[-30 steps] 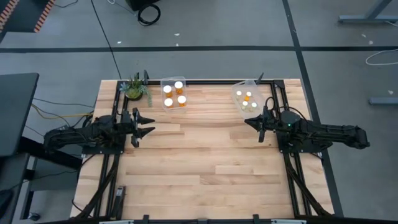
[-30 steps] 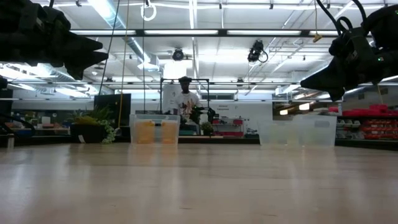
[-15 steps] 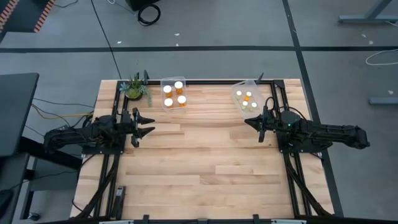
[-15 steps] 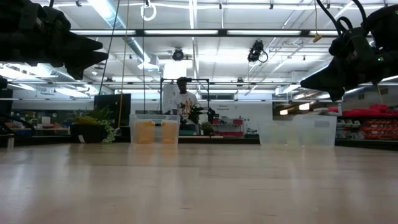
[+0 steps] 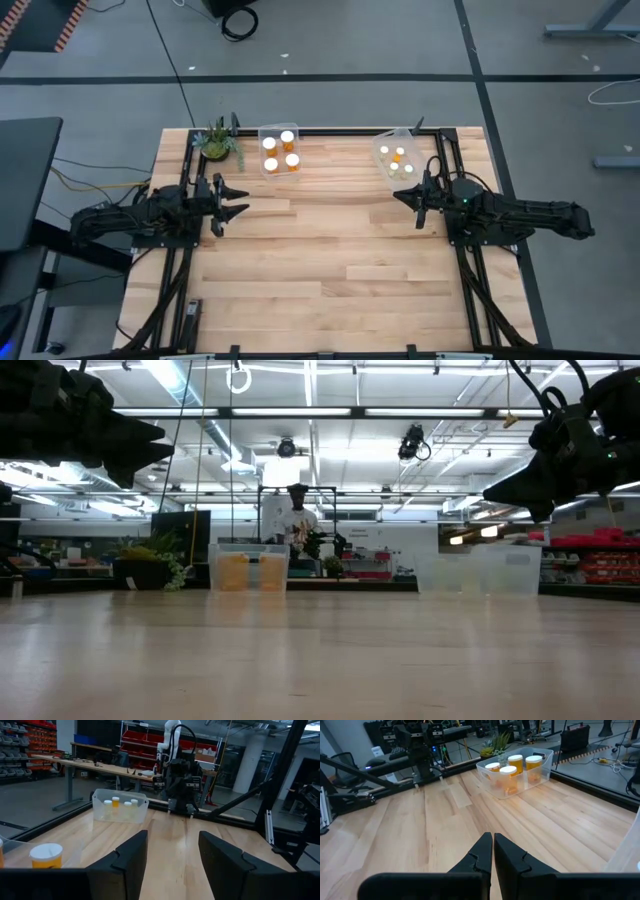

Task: Pick and place medicine bottles into bin by pill shape (circle, oval)
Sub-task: Return to Home Position

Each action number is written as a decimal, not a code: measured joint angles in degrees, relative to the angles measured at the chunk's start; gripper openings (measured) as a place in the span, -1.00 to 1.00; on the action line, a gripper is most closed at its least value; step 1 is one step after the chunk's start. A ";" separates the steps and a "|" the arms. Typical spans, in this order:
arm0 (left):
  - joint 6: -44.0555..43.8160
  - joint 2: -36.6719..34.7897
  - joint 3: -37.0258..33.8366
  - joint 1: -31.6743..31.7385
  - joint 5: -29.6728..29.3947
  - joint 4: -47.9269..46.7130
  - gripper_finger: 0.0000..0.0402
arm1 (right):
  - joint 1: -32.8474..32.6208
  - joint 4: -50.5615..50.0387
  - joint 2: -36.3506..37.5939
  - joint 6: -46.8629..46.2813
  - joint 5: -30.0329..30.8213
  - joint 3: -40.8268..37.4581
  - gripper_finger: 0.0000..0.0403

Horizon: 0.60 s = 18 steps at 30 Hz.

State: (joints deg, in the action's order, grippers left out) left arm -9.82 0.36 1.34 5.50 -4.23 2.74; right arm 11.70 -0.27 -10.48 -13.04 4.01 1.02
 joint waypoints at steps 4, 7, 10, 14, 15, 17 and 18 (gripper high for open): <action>0.01 0.00 0.00 0.00 0.02 0.00 -0.10 | 0.02 0.00 0.00 0.00 0.00 0.00 -0.89; 0.01 0.00 0.00 0.00 0.00 0.00 -0.09 | 0.02 0.00 0.00 0.00 0.00 0.00 -0.89; 0.00 0.00 0.00 0.01 0.01 0.00 -0.07 | 0.02 0.00 -0.02 0.00 0.01 0.00 -0.89; -0.01 0.00 0.00 0.00 0.02 0.00 -0.07 | 0.00 0.00 0.00 0.00 0.02 0.02 -0.89; 0.01 0.00 0.00 0.02 0.02 -0.02 -0.07 | 0.02 0.00 0.00 0.00 0.00 0.00 -0.89; -0.01 0.00 0.00 0.00 0.02 0.00 -0.09 | 0.02 0.00 0.00 0.00 0.02 0.02 -0.89; -0.01 0.00 0.01 0.02 0.01 -0.01 -0.09 | 0.02 0.00 0.00 0.00 0.02 0.02 -0.89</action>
State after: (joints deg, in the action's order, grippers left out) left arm -9.82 0.36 1.35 5.51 -4.22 2.74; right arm 11.73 -0.27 -10.48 -13.04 4.03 1.04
